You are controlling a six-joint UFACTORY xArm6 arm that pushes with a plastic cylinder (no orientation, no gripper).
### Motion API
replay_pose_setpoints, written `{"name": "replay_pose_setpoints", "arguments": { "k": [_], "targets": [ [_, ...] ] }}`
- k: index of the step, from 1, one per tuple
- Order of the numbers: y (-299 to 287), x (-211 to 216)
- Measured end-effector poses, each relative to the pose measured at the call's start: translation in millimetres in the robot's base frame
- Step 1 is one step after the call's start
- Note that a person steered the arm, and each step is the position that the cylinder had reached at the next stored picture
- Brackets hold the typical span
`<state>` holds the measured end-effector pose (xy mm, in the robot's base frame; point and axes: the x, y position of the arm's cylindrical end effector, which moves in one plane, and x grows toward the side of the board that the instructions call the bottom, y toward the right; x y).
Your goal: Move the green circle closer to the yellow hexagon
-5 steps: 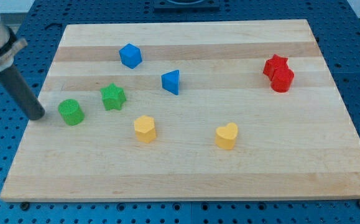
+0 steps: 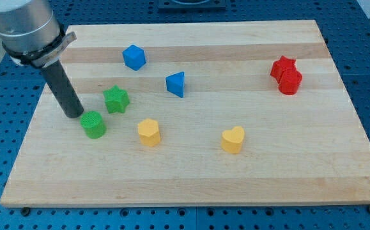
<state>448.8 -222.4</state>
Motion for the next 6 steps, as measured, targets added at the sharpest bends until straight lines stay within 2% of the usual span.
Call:
{"name": "replay_pose_setpoints", "arguments": {
  "k": [1,3,5,6],
  "targets": [
    [11,9],
    [44,78],
    [96,91],
    [71,85]
  ]
}}
